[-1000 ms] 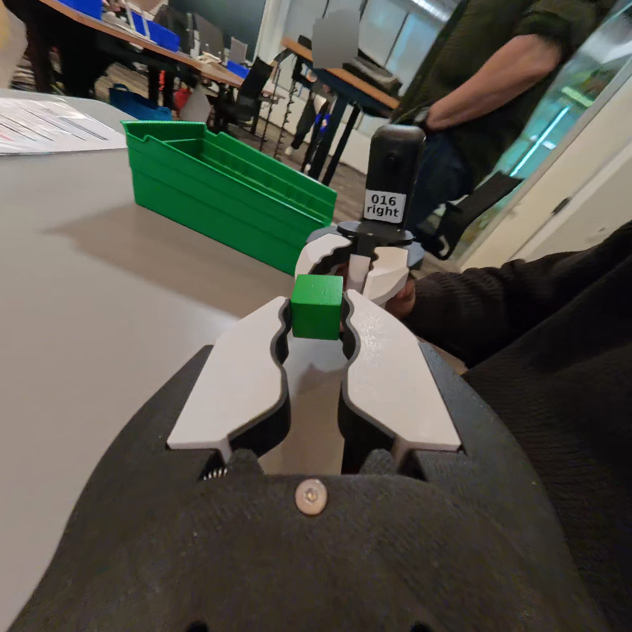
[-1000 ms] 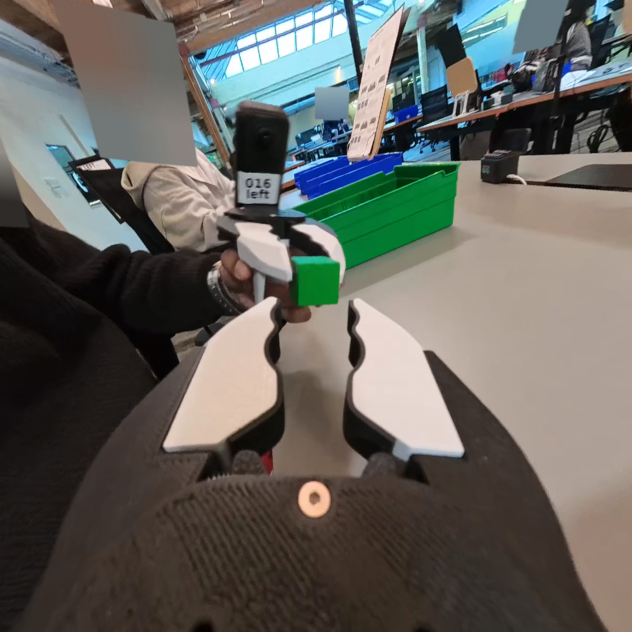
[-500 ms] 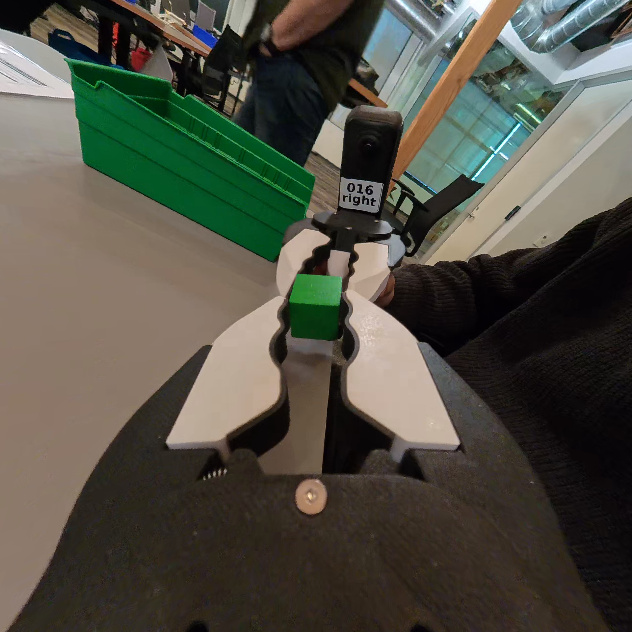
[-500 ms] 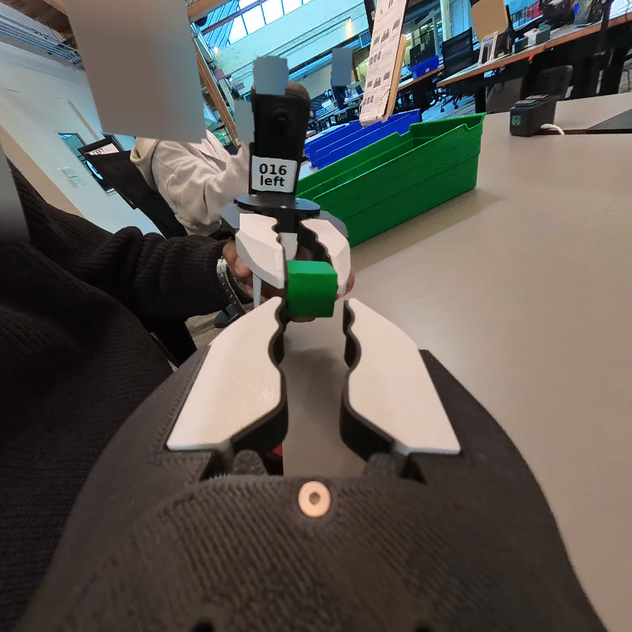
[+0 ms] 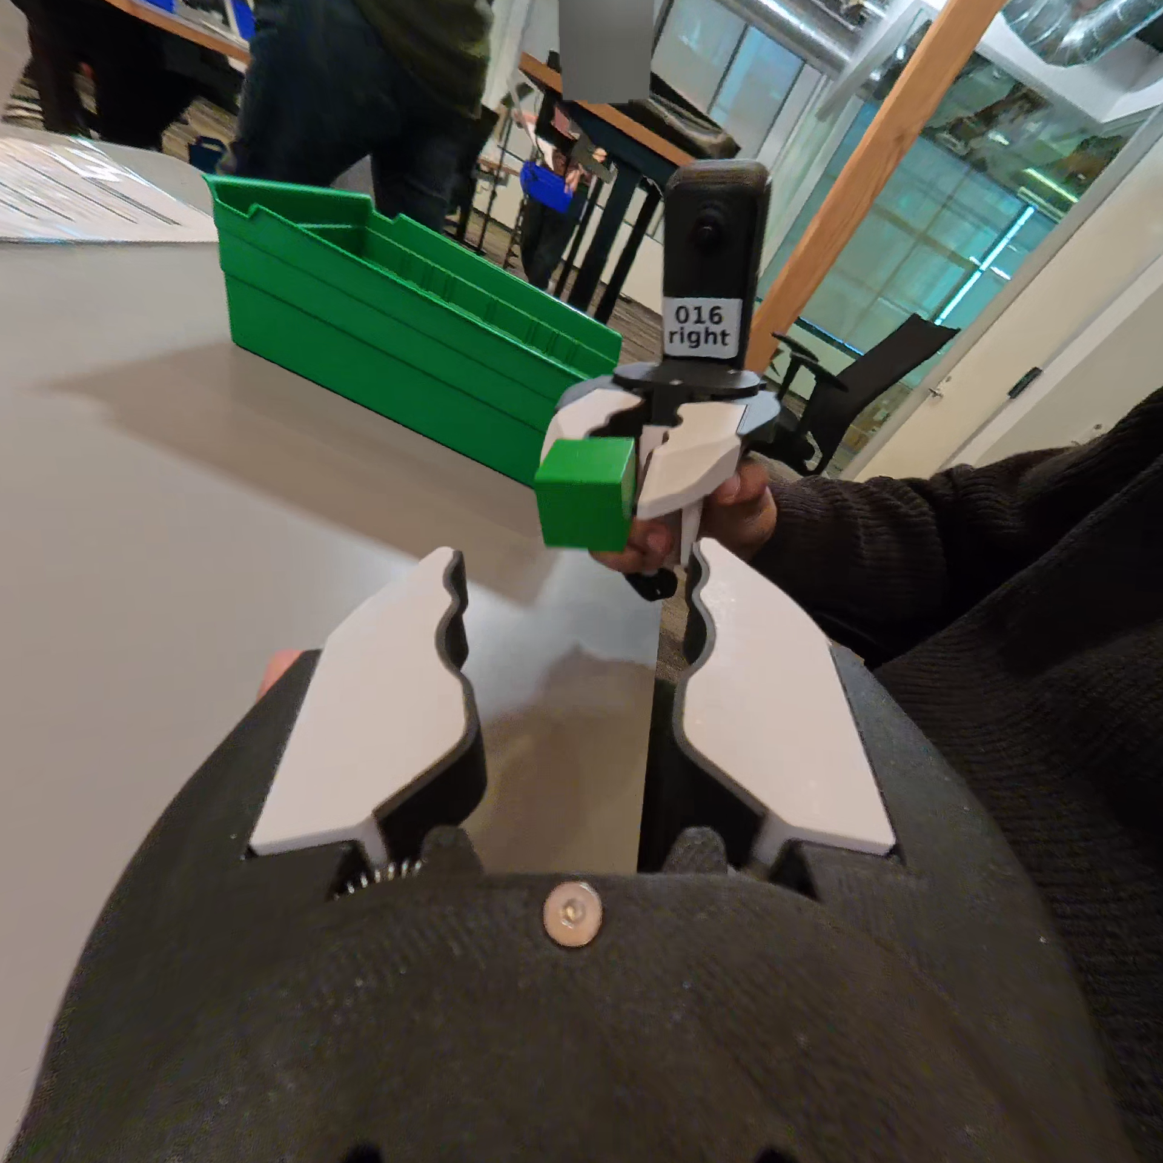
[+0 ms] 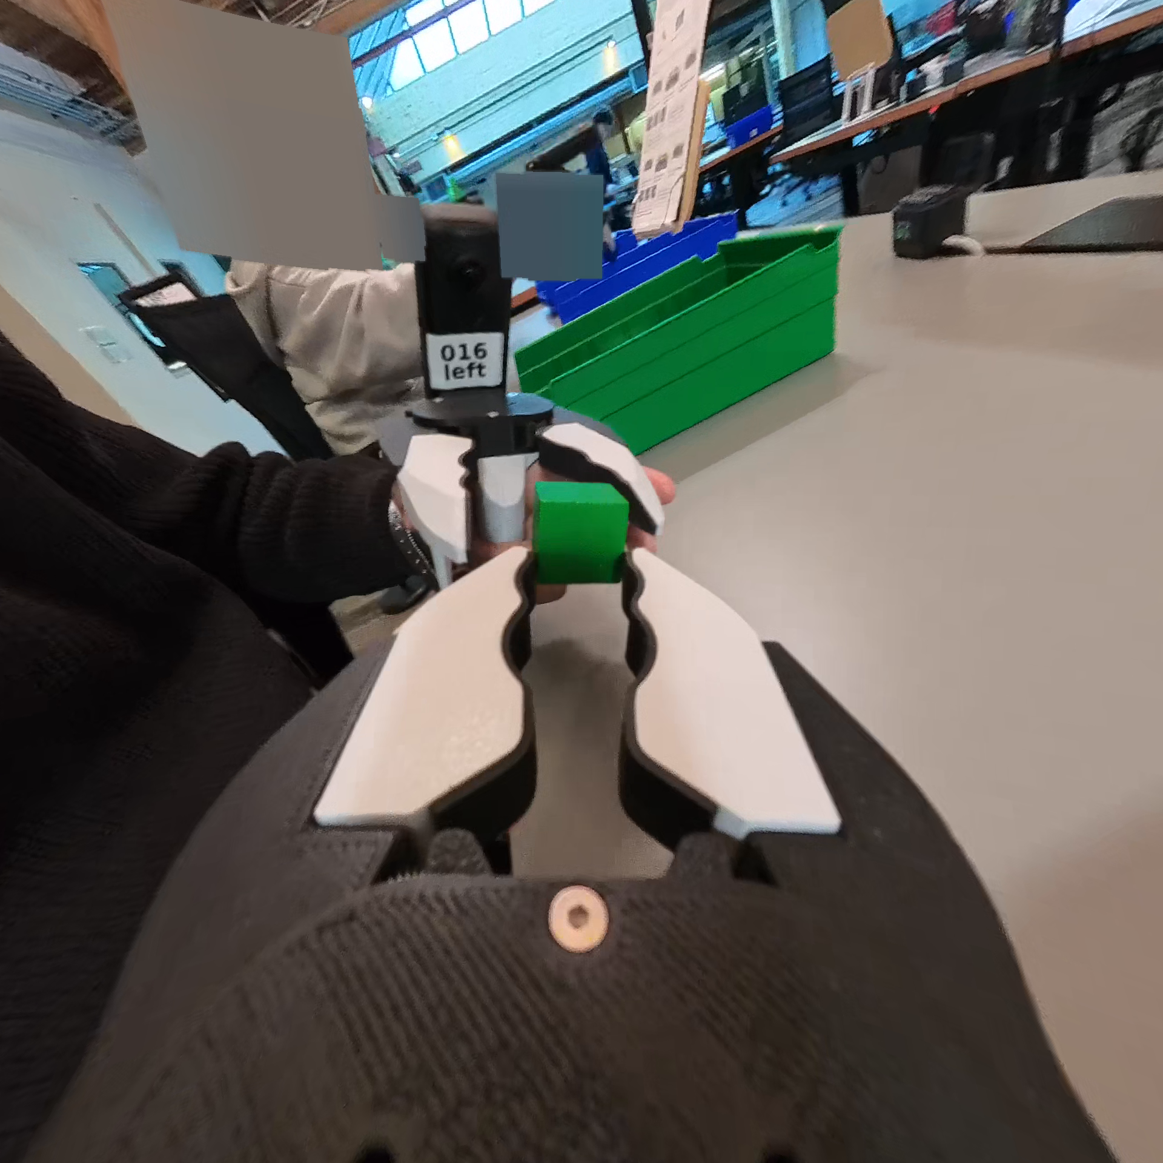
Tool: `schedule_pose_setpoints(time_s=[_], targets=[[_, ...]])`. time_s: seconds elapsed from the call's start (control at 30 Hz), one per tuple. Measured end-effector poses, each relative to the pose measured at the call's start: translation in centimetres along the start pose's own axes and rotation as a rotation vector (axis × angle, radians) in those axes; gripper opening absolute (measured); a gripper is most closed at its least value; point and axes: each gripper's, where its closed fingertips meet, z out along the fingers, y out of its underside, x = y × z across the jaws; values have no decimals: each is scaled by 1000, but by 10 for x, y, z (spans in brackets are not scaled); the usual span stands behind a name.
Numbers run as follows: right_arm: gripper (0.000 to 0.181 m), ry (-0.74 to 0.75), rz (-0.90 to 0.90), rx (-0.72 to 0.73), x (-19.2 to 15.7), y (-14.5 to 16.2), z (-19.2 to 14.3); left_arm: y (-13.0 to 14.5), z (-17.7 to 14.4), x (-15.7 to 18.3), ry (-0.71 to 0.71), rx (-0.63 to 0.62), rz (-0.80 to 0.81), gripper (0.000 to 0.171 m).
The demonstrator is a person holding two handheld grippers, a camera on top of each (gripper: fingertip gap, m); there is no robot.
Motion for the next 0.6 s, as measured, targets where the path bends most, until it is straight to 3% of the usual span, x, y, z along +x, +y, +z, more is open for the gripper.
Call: schedule_pose_setpoints(time_s=[0.17, 0.27, 0.4, 0.6], targets=[[26, 184, -230, 52, 13, -60, -50, -3, -2, -11, -34, 27, -52, 70], [26, 397, -440, -91, 44, -85, -106, -1, -2, -17, -53, 25, -74, 71], [27, 583, -543, -390, 101, -90, -179, 4, 2, -23, -74, 11, -100, 72], [27, 464, -596, -808, 163, -46, -228, 16, 12, -27, -135, -36, -80, 72]])
